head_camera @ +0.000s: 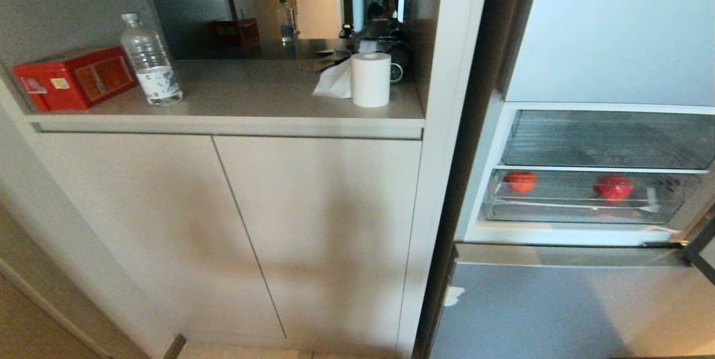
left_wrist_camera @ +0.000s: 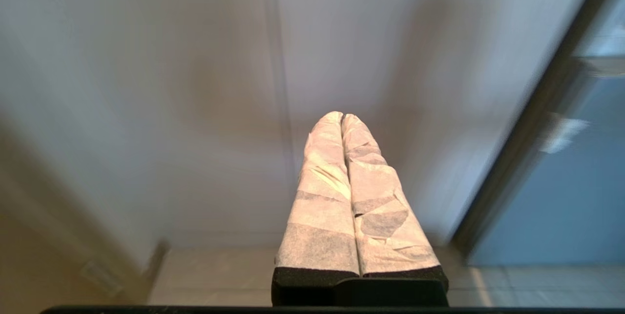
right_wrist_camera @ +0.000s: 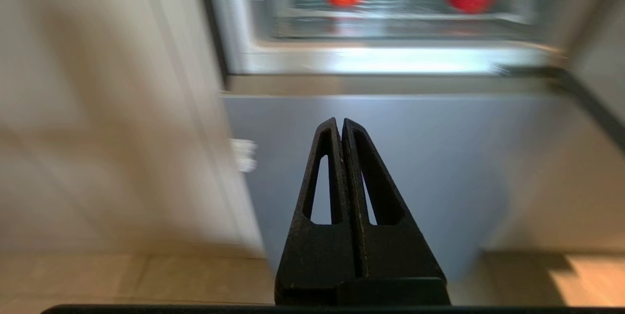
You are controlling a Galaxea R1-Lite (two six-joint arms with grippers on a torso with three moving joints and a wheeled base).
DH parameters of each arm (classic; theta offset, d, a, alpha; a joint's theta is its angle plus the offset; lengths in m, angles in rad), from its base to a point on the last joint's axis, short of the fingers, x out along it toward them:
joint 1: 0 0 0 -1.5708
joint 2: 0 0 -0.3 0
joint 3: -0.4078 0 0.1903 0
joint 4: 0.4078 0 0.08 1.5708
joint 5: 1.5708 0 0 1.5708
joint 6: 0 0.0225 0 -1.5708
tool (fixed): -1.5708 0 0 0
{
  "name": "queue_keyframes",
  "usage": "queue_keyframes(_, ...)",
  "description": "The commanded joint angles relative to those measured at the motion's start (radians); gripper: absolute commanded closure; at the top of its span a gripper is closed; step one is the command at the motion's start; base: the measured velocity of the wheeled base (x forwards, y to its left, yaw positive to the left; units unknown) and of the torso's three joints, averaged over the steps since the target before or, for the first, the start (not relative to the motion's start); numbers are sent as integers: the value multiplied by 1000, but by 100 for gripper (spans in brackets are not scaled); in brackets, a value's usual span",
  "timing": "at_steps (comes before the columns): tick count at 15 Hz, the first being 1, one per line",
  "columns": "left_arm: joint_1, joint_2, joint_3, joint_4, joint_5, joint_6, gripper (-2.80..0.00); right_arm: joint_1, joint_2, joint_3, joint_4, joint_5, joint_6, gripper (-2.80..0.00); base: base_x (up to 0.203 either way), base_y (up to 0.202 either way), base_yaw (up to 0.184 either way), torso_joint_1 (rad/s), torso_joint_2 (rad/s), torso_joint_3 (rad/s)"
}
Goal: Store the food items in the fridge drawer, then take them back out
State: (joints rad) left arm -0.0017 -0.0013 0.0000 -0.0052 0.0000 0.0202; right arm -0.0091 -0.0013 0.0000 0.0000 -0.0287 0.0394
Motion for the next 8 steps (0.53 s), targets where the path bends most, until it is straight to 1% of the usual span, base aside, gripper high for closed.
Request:
queue_keyframes(1, 0, 0, 2, -1, 0, 0, 0, 0, 1, 0, 0, 0, 1, 0, 1, -4, 147, 6, 2, 6)
queue_keyframes(2, 0, 0, 2, -1, 0, 0, 0, 0, 1, 0, 0, 0, 1, 0, 3, -6, 105, 0, -5, 2)
queue_keyframes(4, 0, 0, 2, -1, 0, 0, 0, 0, 1, 0, 0, 0, 1, 0, 0, 0, 0, -31, 62, 40)
queue_keyframes(8, 0, 0, 2, -1, 0, 0, 0, 0, 1, 0, 0, 0, 1, 0, 0, 0, 0, -155, 334, 158)
